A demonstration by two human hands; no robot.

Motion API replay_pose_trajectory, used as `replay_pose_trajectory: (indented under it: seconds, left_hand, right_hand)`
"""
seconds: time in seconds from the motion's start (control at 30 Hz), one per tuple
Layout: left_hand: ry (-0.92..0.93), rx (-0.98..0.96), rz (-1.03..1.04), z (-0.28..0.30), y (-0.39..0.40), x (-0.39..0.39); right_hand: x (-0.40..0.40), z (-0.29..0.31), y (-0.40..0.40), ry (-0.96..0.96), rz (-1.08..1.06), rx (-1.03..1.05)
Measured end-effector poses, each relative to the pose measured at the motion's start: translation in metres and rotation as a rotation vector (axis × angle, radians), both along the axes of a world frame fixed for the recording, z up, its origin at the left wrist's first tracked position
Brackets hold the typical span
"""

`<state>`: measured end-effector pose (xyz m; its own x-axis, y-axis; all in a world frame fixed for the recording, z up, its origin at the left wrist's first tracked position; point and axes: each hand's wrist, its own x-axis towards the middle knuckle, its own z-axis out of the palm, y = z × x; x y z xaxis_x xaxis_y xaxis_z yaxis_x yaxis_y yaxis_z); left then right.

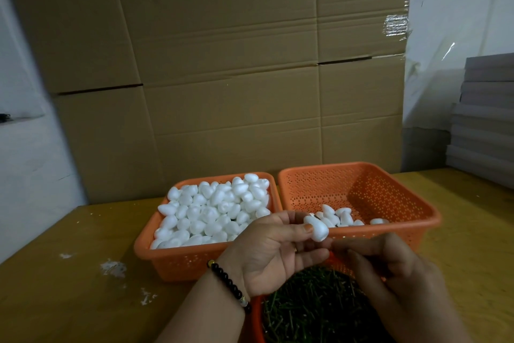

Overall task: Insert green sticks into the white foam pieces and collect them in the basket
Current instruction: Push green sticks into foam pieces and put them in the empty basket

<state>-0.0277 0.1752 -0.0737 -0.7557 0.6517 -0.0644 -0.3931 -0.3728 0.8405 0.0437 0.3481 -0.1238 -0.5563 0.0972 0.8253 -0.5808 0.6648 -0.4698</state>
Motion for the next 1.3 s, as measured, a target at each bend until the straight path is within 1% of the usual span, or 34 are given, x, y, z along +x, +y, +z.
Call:
replay_pose_trajectory:
  seconds: [0.07,0.17,0.23,0.33,0.4,0.6,0.87,1.0,1.2,1.3]
  left_hand:
    - [-0.031,0.019,-0.006,-0.001,0.001,0.000]
    - [-0.061,0.030,-0.028,-0.002,0.003,0.001]
    - [-0.070,0.029,-0.042,-0.002,0.004,0.001]
    - [-0.077,0.021,-0.051,-0.002,0.005,0.002]
    - [-0.079,0.012,-0.046,-0.003,0.007,0.002]
    - [-0.064,0.015,-0.034,-0.004,0.008,0.003]
    - [-0.055,0.017,-0.017,-0.004,0.009,0.004]
    - [-0.035,0.010,-0.015,-0.004,0.010,0.006]
    - [0.000,-0.044,-0.036,-0.005,0.012,0.009]
    - [-0.001,-0.054,-0.034,-0.005,0.013,0.009]
  right_hand:
    - [0.000,0.002,0.002,0.007,-0.013,-0.052]
    - [0.001,0.008,0.001,-0.008,-0.076,0.000]
    - [0.001,0.008,0.001,-0.026,-0.058,0.019]
    - [0.001,0.005,0.002,-0.009,-0.021,-0.066]
    - [0.001,0.005,0.003,0.004,-0.036,-0.069]
    - [0.001,0.004,0.001,0.002,0.019,-0.010]
    - [-0.004,0.002,0.005,0.003,-0.031,-0.016]
    - [-0.006,0.002,0.006,0.059,-0.034,0.003]
    - [-0.006,0.001,0.005,0.065,-0.046,-0.007]
    - [-0.006,0.000,0.004,0.059,-0.029,-0.052]
